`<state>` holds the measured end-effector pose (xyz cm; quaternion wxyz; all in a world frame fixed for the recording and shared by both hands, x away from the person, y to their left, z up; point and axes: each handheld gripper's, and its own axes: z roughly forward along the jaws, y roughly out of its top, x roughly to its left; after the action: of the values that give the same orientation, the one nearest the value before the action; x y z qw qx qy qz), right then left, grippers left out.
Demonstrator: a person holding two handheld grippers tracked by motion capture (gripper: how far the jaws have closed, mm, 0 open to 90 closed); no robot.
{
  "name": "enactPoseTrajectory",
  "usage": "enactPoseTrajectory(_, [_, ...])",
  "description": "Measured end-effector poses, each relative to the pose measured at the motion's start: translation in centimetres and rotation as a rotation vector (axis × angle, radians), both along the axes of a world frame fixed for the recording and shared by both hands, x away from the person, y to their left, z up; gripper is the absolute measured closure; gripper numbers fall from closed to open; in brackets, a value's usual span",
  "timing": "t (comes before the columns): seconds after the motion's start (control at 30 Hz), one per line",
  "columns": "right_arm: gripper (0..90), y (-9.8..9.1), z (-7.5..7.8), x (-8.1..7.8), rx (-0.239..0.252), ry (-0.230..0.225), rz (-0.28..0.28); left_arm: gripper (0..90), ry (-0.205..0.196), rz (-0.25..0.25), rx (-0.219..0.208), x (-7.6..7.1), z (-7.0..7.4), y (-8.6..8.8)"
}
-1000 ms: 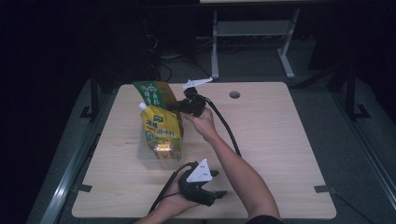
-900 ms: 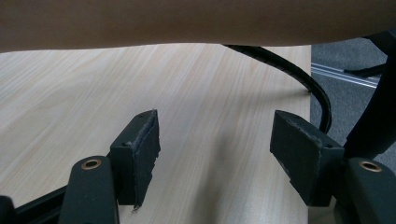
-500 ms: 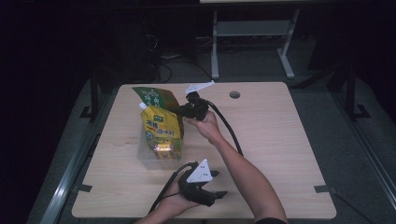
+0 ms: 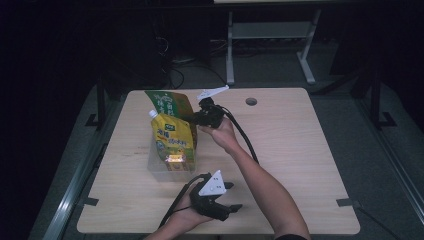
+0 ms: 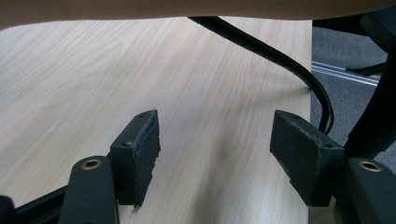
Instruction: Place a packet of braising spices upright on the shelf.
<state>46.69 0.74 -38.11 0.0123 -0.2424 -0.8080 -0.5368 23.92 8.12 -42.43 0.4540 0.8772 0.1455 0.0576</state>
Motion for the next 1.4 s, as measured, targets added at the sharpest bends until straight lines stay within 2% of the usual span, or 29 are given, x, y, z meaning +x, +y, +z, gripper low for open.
enactPoseTrajectory(0.07, [82.0, -0.2, 0.0, 0.2, -0.015, 0.012, -0.027, 32.5, 0.001, -0.001, 0.000, 0.1, 0.0, 0.0])
enactPoseTrajectory(0.2, [75.7, -0.5, -0.4, 0.5, -0.081, 0.030, -0.060, 32.5, 0.002, -0.006, 0.003, 0.0, -0.1, -0.2])
enactPoseTrajectory(0.37, [67.0, -1.0, -0.6, 1.0, -0.086, 0.069, -0.079, 32.5, 0.003, -0.005, 0.002, 0.0, -0.2, -0.2])
enactPoseTrajectory(0.47, [67.1, -1.2, -0.6, 1.1, -0.100, 0.077, -0.085, 32.6, 0.002, -0.005, 0.004, 0.0, -0.2, -0.2])
enactPoseTrajectory(0.57, [69.5, -1.5, -0.6, 1.3, -0.114, 0.072, -0.093, 32.6, 0.002, -0.005, 0.004, 0.0, -0.2, -0.2])
enactPoseTrajectory(0.67, [84.2, -1.6, -0.6, 1.2, -0.138, 0.064, -0.098, 32.6, 0.001, -0.005, 0.004, 0.0, -0.2, -0.2])
enactPoseTrajectory(0.73, [89.1, -1.5, -0.7, 1.3, -0.135, 0.072, -0.093, 32.7, -0.001, -0.004, 0.004, 0.0, -0.1, -0.1])
enactPoseTrajectory(0.87, [89.8, -1.3, -0.8, 1.3, -0.140, 0.057, -0.091, 32.8, -0.002, -0.002, 0.003, 0.1, 0.0, 0.0])
enactPoseTrajectory(1.03, [89.4, -1.5, -0.9, 1.5, -0.137, 0.062, -0.091, 32.8, 0.000, -0.004, 0.004, 0.1, -0.1, -0.1])
enactPoseTrajectory(1.07, [88.5, -1.5, -0.9, 1.5, -0.134, 0.068, -0.090, 32.8, 0.001, -0.002, 0.004, 0.1, -0.1, 0.0])
enactPoseTrajectory(1.17, [74.9, -1.7, -0.7, 1.3, -0.155, 0.062, -0.100, 32.7, 0.001, 0.003, 0.001, 0.2, 0.0, 0.1])
enactPoseTrajectory(1.2, [70.9, -2.0, -0.5, 1.3, -0.141, 0.071, -0.099, 32.7, 0.001, 0.004, 0.003, 0.2, 0.0, 0.1])
enactPoseTrajectory(1.23, [69.6, -2.2, -0.4, 1.3, -0.131, 0.081, -0.098, 32.6, -0.002, 0.003, 0.005, 0.3, 0.0, 0.1])
enactPoseTrajectory(1.4, [62.7, -3.8, 0.8, 0.7, -0.128, 0.071, -0.121, 31.8, 0.002, 0.010, 0.011, 0.3, -0.1, 0.0])
